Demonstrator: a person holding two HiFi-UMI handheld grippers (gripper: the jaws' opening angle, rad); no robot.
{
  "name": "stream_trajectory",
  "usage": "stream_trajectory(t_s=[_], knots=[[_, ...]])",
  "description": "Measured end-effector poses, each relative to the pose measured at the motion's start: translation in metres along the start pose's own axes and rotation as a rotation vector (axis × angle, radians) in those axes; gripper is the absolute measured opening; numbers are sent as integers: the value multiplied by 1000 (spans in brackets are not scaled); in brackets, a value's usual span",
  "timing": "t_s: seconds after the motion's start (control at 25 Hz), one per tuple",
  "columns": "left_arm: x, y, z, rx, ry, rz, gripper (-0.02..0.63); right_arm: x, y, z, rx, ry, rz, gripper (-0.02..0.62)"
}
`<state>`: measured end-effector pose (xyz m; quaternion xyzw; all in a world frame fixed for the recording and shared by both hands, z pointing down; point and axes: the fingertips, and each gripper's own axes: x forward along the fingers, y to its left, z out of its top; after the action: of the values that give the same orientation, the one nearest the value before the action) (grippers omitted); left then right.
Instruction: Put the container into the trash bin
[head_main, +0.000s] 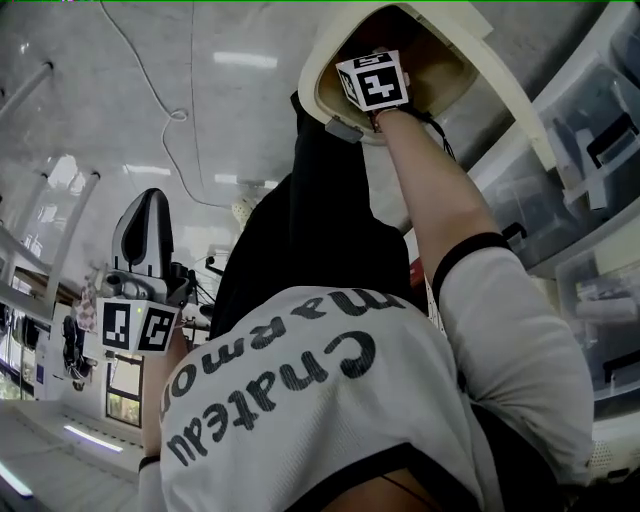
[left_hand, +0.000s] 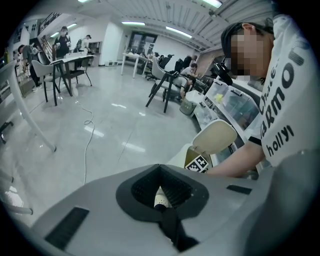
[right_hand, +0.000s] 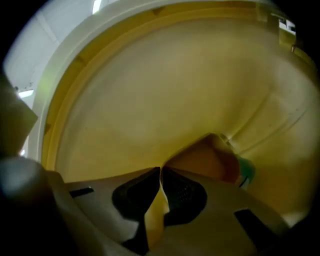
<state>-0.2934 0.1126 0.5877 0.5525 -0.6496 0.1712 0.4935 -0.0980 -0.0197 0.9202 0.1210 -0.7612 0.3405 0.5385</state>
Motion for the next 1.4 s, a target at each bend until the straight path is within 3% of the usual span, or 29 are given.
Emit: stream_trajectory(t_s=[0.24,0.6,0.76,0.84,1.2,1.4], knots=[[5,-6,-13,74,4,-35,23,9,-1,-6,21,3,53,38],[5,-2,-18,73,-26,-47,23,14,1,-28,83,36,37,38],[3,-3,-19,57,-32,-46,23,9,-10,-21,114,12,-16,57],[0,-7,-20,69,-22,-54,23,4,-21,-14,151,-20,-56,167],[-23,-17,-4,99,-36,-68,23,-30,-38,2,259,-136,-180,172],[-23,-24,-5,95,-66,-98,23,-48,-52,29,232,-254,-268,170]])
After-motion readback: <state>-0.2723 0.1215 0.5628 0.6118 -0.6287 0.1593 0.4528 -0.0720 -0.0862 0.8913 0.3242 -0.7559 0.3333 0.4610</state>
